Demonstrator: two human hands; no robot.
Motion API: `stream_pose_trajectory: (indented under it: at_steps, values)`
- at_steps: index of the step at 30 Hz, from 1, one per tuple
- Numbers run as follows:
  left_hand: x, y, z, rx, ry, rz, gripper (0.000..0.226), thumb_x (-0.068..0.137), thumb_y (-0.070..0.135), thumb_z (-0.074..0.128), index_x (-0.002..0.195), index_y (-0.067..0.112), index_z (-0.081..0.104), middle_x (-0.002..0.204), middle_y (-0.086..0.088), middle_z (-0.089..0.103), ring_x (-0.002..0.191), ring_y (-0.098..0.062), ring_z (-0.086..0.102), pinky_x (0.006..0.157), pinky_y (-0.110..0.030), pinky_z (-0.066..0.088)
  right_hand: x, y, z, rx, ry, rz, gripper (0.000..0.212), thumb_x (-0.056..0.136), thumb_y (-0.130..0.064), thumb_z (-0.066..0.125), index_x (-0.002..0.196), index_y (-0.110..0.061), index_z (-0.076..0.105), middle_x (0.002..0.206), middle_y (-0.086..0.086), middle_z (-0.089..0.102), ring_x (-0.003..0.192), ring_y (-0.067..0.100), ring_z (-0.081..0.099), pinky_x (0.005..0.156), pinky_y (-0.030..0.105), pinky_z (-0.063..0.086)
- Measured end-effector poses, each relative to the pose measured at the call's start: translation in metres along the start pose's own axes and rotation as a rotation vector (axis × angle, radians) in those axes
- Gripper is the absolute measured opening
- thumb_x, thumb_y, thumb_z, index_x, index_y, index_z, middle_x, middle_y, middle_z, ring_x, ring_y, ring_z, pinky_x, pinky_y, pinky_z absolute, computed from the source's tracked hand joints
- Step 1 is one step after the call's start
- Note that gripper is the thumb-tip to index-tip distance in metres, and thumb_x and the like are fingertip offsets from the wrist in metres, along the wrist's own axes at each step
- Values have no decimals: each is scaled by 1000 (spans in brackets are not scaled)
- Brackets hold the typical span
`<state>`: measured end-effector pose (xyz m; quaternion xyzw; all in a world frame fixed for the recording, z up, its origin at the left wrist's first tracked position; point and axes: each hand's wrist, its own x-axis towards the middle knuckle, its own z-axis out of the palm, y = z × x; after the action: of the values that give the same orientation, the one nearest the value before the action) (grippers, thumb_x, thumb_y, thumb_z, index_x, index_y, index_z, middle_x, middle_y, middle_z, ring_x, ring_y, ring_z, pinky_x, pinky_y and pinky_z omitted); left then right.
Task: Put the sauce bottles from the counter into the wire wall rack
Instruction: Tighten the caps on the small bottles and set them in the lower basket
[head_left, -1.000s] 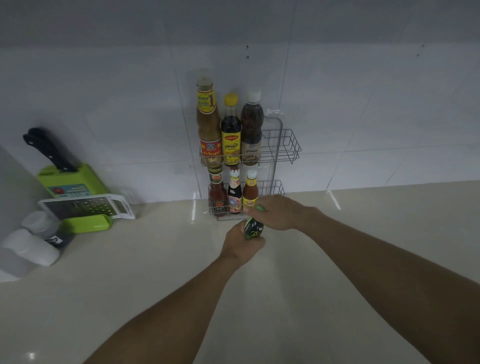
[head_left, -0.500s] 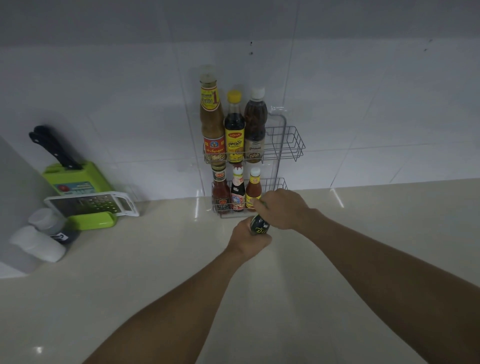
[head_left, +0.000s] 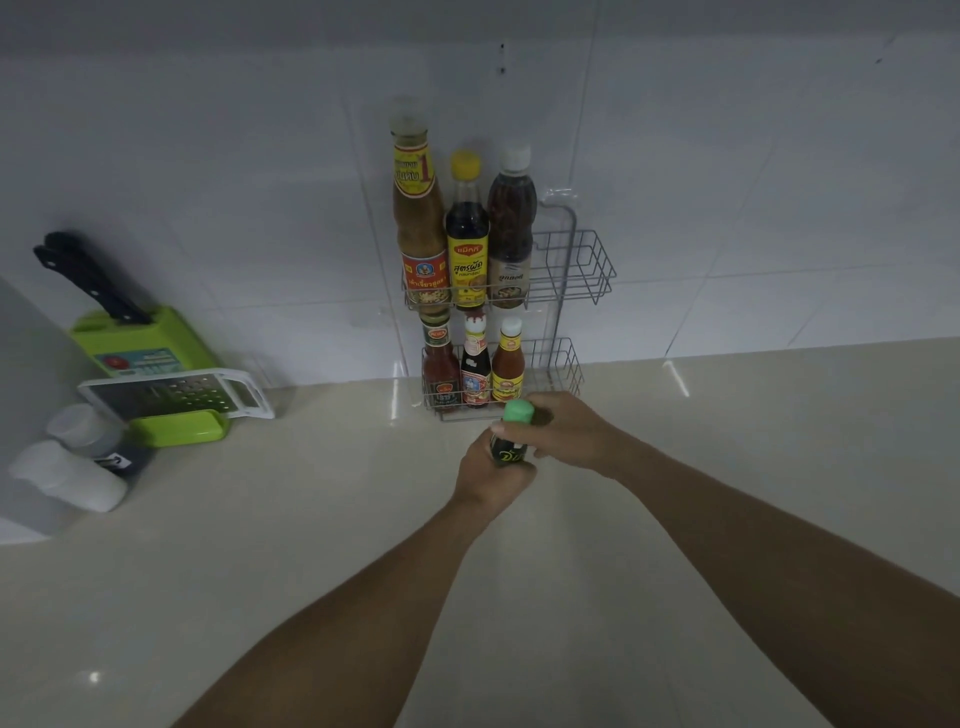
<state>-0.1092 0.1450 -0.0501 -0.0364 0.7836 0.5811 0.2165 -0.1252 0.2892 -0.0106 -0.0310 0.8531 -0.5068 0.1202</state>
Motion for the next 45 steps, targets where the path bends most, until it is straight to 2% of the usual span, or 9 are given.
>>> stream_pose_trajectory:
  at_steps: [3, 6, 8, 11, 15, 20, 30, 40, 45]
  values:
    - [13, 4, -2, -17, -15, 16, 50, 71, 9, 66, 117, 24, 52, 97, -2, 64, 74, -14, 57, 56, -25, 43, 5, 9, -3, 186, -39, 26, 13, 81, -33, 81, 91, -34, 73, 90, -9, 76, 89, 9, 73, 82, 38, 62]
    - [29, 6, -3, -28, 34, 34, 69, 70, 10, 76, 131, 17, 45, 118, -9, 59, 94, -18, 60, 71, -32, 54, 14, 10, -10, 59, 92, -27, 17, 84, -28, 78, 99, -25, 71, 98, -2, 74, 95, 16, 70, 87, 41, 59]
    - [41, 4, -7, 93, 129, 32, 88, 69, 18, 80, 145, 17, 36, 135, -7, 43, 122, -22, 47, 102, -40, 48, 25, 12, -18, -39, 245, -65, 25, 85, -30, 77, 104, -17, 68, 101, 0, 72, 94, 16, 68, 82, 31, 56]
    - [55, 0, -19, 185, 255, 2, 96, 72, 28, 79, 151, 13, 26, 145, -8, 31, 138, -28, 33, 115, -43, 36, 44, 15, -35, -126, 468, -118, 26, 85, -26, 75, 106, -16, 64, 100, 0, 67, 90, 15, 61, 72, 13, 43]
    - [70, -4, -33, 163, 340, 23, 104, 74, 27, 81, 156, 15, 18, 151, -11, 26, 144, -31, 27, 118, -44, 33, 69, 24, -48, -165, 553, -105, 28, 85, -19, 73, 111, -13, 63, 99, -1, 59, 90, 16, 55, 74, 20, 41]
    - [86, -7, -41, 139, 347, 79, 103, 73, 23, 82, 156, 17, 21, 155, -7, 25, 145, -23, 26, 115, -32, 31, 97, 41, -49, -277, 411, -32, 27, 87, -20, 71, 109, -7, 61, 102, 11, 64, 92, 28, 58, 73, 29, 39]
    - [100, -15, -39, 156, 371, 70, 90, 77, 18, 77, 151, 17, 25, 148, -3, 25, 102, -9, 43, 94, -22, 35, 123, 60, -39, -279, 254, 155, 31, 92, -29, 66, 110, -6, 55, 96, 7, 55, 84, 24, 52, 66, 30, 37]
    - [96, -18, -43, 162, 328, 85, 90, 80, 11, 74, 154, 19, 24, 153, -1, 24, 112, -5, 38, 99, -19, 32, 122, 72, -32, -195, 185, 225, 55, 81, -37, 77, 124, -13, 54, 118, 7, 66, 105, 25, 59, 81, 28, 38]
    - [93, -7, -54, 261, 278, 17, 75, 86, 28, 67, 151, 18, 31, 152, -4, 31, 132, -27, 47, 105, -35, 40, 113, 58, -32, -187, 254, 245, 57, 78, -36, 79, 121, -8, 54, 118, 12, 64, 105, 27, 60, 77, 30, 40]
